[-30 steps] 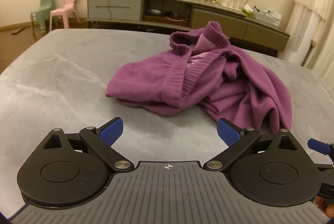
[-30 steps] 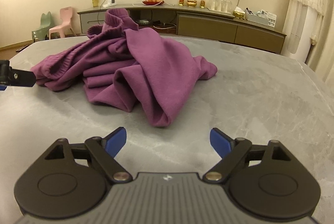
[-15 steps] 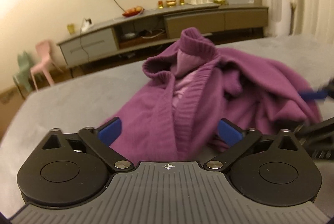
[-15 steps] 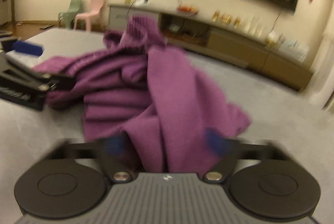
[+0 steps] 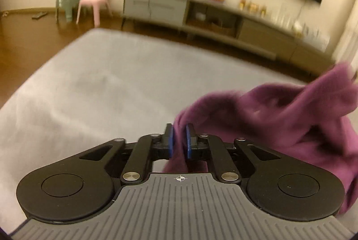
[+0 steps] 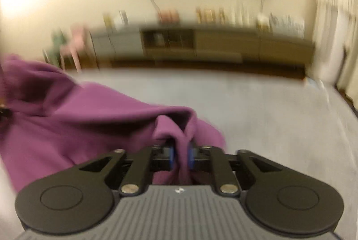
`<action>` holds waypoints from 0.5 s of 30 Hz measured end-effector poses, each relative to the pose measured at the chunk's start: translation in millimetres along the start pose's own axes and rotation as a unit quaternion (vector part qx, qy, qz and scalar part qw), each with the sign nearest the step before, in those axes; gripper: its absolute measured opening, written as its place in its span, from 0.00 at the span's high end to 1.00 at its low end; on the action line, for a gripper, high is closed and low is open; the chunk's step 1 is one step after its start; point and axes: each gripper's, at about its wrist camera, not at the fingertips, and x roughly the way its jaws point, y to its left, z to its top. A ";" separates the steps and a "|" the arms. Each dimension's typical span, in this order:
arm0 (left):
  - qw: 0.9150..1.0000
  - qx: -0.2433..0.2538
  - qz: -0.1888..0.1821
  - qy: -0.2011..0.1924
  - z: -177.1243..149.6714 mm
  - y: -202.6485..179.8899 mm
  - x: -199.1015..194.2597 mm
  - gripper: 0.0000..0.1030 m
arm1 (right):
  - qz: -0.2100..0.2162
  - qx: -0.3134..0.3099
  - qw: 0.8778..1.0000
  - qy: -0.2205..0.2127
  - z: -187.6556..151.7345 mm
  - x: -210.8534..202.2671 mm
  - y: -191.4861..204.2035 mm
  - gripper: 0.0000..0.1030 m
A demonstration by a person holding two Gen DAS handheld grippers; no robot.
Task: Fold clothes
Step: 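Grasp the purple garment with the left gripper while the right gripper grasps another part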
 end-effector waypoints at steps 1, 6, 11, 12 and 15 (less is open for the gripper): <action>1.000 0.009 -0.001 -0.010 -5.4 -2.7 -6.5 0.55 | -0.008 0.000 1.000 0.006 -3.9 2.9 -0.3 0.76; 0.994 0.069 -0.027 -0.083 -2.5 -43.3 -31.5 0.16 | 0.006 -0.021 0.999 -0.041 0.2 -23.3 5.0 0.14; 0.984 0.138 -0.100 -0.048 -12.3 -92.6 -14.2 0.12 | 0.010 -0.032 0.999 0.002 -3.1 2.2 -5.0 0.13; 0.982 0.150 -0.111 -0.026 -18.3 -99.2 -6.1 0.11 | 0.008 -0.033 0.999 0.010 -7.5 6.8 -5.7 0.13; 0.982 0.164 -0.092 0.022 -35.9 -109.9 27.5 0.13 | 0.004 -0.027 0.999 0.031 -14.8 21.4 -9.6 0.26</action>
